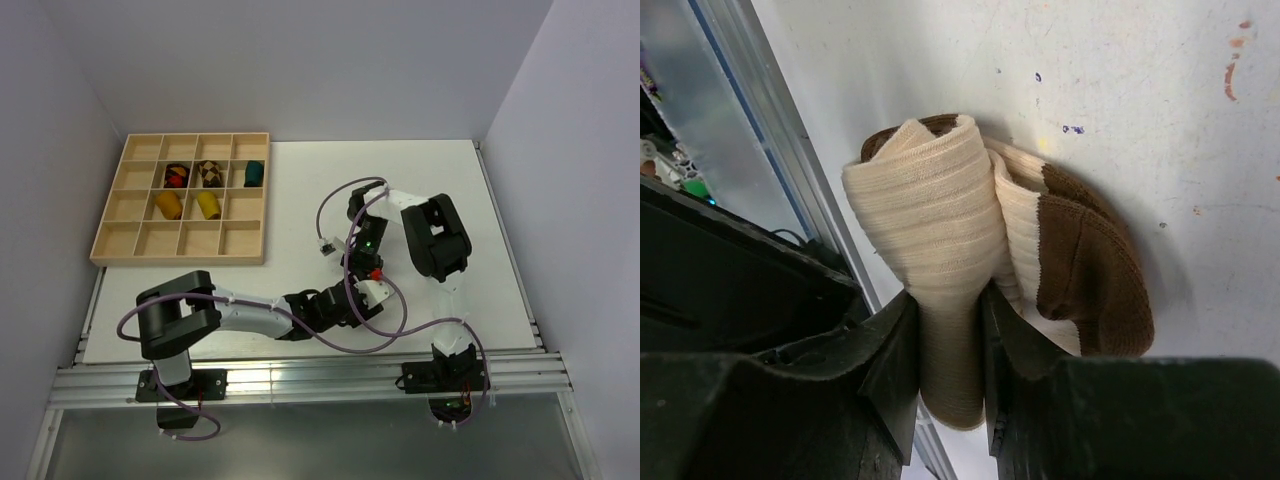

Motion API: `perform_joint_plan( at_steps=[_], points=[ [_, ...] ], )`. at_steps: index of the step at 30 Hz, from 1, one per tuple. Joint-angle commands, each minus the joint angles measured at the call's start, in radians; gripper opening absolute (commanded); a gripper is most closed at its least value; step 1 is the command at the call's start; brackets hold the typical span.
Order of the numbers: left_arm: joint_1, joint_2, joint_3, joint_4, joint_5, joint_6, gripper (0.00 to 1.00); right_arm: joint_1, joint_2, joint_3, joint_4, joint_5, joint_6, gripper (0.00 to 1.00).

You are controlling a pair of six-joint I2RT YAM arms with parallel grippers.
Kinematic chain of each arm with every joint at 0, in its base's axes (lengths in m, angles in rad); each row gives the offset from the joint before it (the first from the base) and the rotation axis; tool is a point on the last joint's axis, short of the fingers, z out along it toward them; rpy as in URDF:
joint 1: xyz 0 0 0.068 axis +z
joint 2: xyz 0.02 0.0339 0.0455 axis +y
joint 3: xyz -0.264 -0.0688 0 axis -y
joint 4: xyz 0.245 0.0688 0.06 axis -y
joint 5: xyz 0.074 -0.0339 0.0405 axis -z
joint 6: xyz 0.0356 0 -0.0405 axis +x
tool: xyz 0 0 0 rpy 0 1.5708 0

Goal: Roll the socks
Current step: Roll the sock at the center of the board.

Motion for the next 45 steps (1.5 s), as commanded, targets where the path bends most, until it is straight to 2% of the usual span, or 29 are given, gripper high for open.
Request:
perform_joint_plan(
  at_steps=[1,10,20,23,27,35,45],
  points=[
    [-0.002,0.020,0.064,-0.054,0.100,0.017,0.62,-0.006,0.048,0.012,0.053,0.064,-0.017,0.33],
    [0.044,0.074,0.055,-0.036,0.157,0.004,0.59,-0.006,0.059,0.038,0.033,0.052,-0.012,0.33],
    [0.070,0.127,0.069,-0.044,0.138,0.046,0.56,-0.006,0.067,0.040,0.044,0.061,0.006,0.33],
    [0.070,0.123,0.058,-0.048,0.088,0.061,0.55,-0.006,0.065,0.040,0.046,0.064,0.012,0.33],
    [0.066,0.063,-0.013,0.028,0.001,0.076,0.56,-0.007,0.065,0.037,0.049,0.072,0.015,0.33],
    [0.044,0.090,-0.005,0.034,-0.088,0.115,0.57,-0.007,0.070,0.045,0.046,0.078,0.027,0.33],
    [0.050,0.165,0.070,-0.097,0.078,0.133,0.54,-0.007,0.059,0.040,0.052,0.082,0.034,0.33]
  ],
)
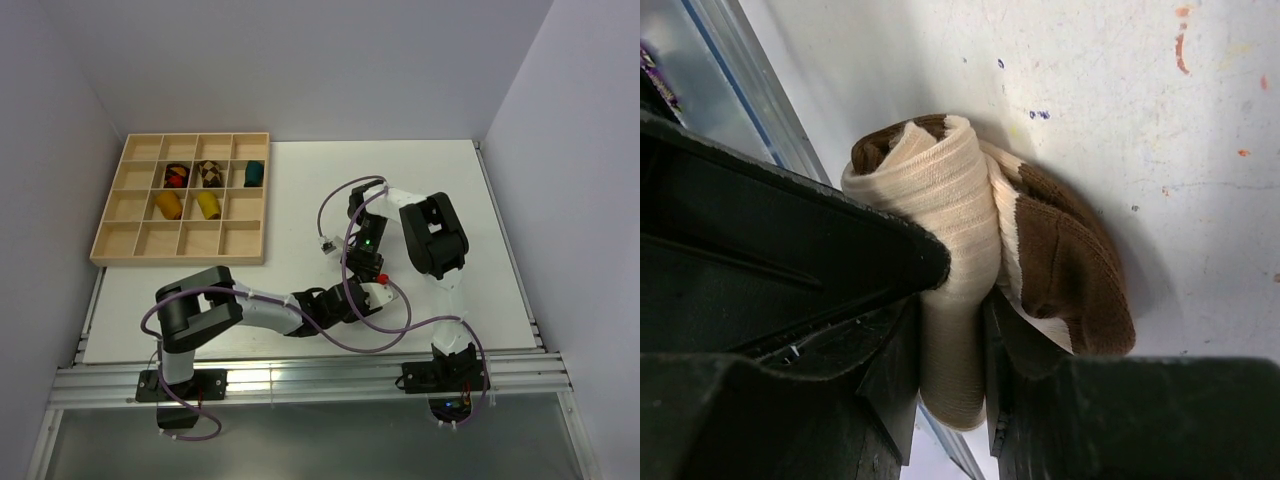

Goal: Roll the socks
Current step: Roll the sock at the center of the board.

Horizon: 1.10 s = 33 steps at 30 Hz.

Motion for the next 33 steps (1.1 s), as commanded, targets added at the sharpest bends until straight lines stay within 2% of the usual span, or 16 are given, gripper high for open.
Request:
perform_joint_plan(
  at_steps=[1,2,8,9,12,18,23,27,30,33],
  points=[
    [0.017,0.053,0.040,-0.127,0.067,0.013,0.53,0.004,0.020,0.004,0.079,0.065,-0.023,0.33],
    [0.024,0.057,0.047,-0.144,0.098,0.013,0.51,0.002,0.019,0.004,0.080,0.062,-0.023,0.33],
    [0.047,0.108,0.119,-0.285,0.222,-0.022,0.19,0.004,-0.015,0.002,0.117,0.053,-0.006,0.36],
    [0.052,0.119,0.136,-0.305,0.262,-0.033,0.12,0.002,-0.023,-0.004,0.137,0.047,0.000,0.39],
    [0.079,0.111,0.138,-0.330,0.328,-0.071,0.04,-0.005,-0.082,-0.027,0.209,0.035,0.033,0.50],
    [0.158,0.123,0.148,-0.354,0.493,-0.145,0.00,-0.077,-0.203,-0.051,0.336,-0.071,0.139,0.57],
    [0.227,0.151,0.185,-0.371,0.633,-0.229,0.00,-0.221,-0.300,-0.091,0.425,-0.145,0.227,0.61],
    [0.267,0.165,0.222,-0.393,0.659,-0.273,0.00,-0.344,-0.351,-0.123,0.505,-0.183,0.303,0.62],
    [0.288,0.198,0.288,-0.495,0.656,-0.298,0.00,-0.419,-0.415,-0.157,0.561,-0.209,0.337,0.63],
    [0.302,0.220,0.338,-0.569,0.688,-0.324,0.00,-0.499,-0.476,-0.186,0.557,-0.242,0.294,0.63]
  ],
)
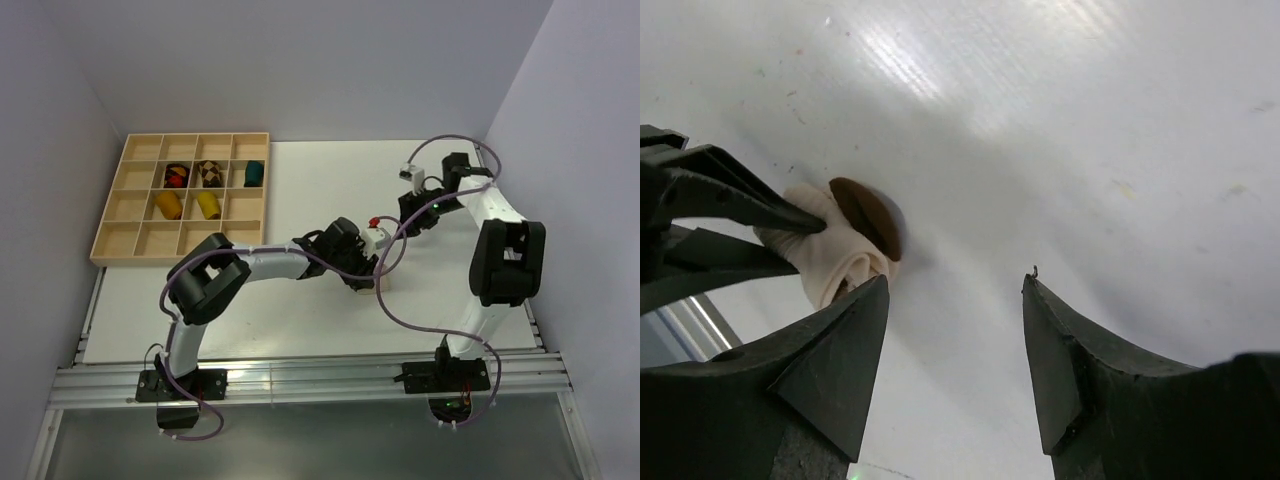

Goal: Roll the socks
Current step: Roll the sock at the center of the board.

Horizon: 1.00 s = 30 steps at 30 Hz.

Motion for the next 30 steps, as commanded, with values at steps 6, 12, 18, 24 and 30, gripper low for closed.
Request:
perform_joint_plan(
  at_steps=[6,12,18,24,30],
  points=[
    [0.057,0.114,0.095,-0.356,0.115,-0.113,0.00,-0.068,-0.329,-0.276,0.235,-0.014,-0.100,0.66],
    [0.096,0.149,0.143,-0.440,0.191,-0.155,0.00,-0.068,-0.489,-0.471,0.343,-0.025,-0.234,0.69],
    [0.116,0.196,0.196,-0.500,0.231,-0.150,0.00,-0.054,-0.626,-0.611,0.309,-0.093,-0.481,0.76],
    [0.132,0.267,0.287,-0.601,0.265,-0.110,0.00,0.082,-0.701,-0.696,0.353,-0.024,-0.531,0.78],
    [0.151,0.315,0.374,-0.678,0.303,-0.081,0.00,0.271,-0.746,-0.783,0.465,0.131,-0.535,0.79]
  ],
)
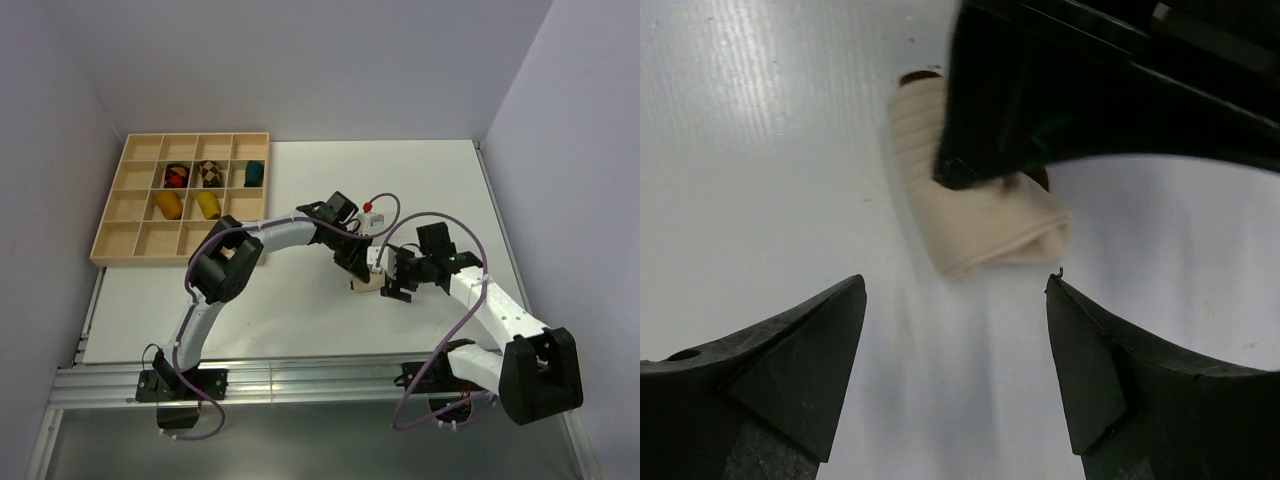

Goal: Roll the socks
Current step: Roll the sock at the center of the board.

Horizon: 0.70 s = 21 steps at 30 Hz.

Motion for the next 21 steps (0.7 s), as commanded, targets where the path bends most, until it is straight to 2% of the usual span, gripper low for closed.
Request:
perform_joint_plan(
  at_steps=[1,14,21],
  points=[
    [0.007,0.092,-0.009,-0.205,-0.062,0.064,0.00,0.079,-0.024,-0.033,0.099,0.093,-0.043,0.79],
    [0.038,0.163,0.076,-0.283,0.043,0.107,0.00,0.192,0.063,-0.004,0.125,0.164,-0.085,0.80],
    [0.042,0.192,0.102,-0.305,0.094,0.123,0.00,0.254,0.099,-0.029,0.212,0.224,-0.060,0.80]
  ],
)
